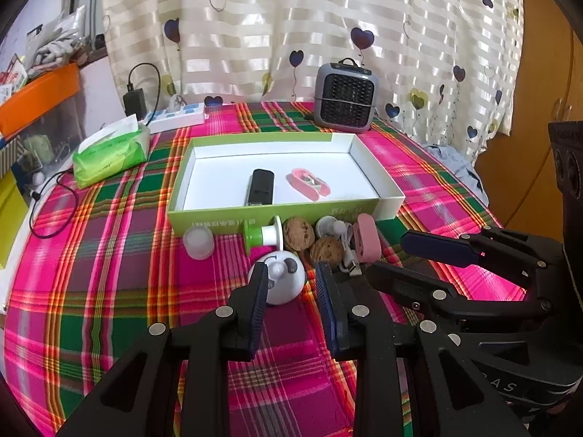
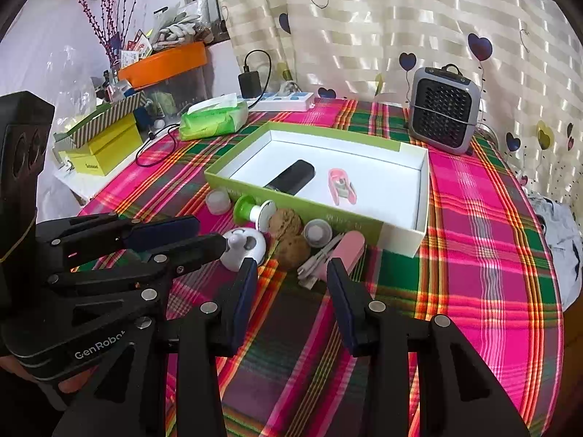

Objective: Organize objects
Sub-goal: 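Withdraw both grippers from the box back toward the remaining items, then grasp the white round gadget with the left gripper while the right gripper grasps the pink case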

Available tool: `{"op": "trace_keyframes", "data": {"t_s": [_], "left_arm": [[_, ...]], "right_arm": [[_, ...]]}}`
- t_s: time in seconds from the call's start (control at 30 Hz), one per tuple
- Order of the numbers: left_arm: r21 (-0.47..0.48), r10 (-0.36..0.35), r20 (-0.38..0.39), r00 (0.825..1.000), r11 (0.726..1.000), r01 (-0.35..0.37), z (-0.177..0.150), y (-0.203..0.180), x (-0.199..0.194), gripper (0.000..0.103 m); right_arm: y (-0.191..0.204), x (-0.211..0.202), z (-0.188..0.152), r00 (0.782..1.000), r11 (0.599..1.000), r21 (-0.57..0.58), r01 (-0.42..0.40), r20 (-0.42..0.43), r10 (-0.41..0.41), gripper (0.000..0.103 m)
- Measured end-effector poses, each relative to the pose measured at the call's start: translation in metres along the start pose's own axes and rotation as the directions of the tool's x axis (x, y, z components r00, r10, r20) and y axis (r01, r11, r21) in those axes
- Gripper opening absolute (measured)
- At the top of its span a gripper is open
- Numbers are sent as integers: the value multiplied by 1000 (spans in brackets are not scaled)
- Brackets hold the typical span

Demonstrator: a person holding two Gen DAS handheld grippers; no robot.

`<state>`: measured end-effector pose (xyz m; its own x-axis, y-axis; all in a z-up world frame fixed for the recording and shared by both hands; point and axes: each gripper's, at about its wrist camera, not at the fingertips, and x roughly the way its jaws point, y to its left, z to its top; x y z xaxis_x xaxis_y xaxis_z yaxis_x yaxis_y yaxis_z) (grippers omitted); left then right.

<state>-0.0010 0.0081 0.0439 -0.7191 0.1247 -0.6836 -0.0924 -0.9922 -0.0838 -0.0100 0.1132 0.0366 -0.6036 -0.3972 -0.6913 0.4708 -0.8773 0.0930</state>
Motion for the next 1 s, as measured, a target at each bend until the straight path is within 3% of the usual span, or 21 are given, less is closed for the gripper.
{"op": "trace_keyframes", "data": {"t_s": [1.0], "left_arm": [[-33, -28, -33, 999, 999, 27, -9, 10, 16, 26]], "right_arm": [[-14, 16, -8, 1000, 999, 48, 8, -29, -7, 41]]}}
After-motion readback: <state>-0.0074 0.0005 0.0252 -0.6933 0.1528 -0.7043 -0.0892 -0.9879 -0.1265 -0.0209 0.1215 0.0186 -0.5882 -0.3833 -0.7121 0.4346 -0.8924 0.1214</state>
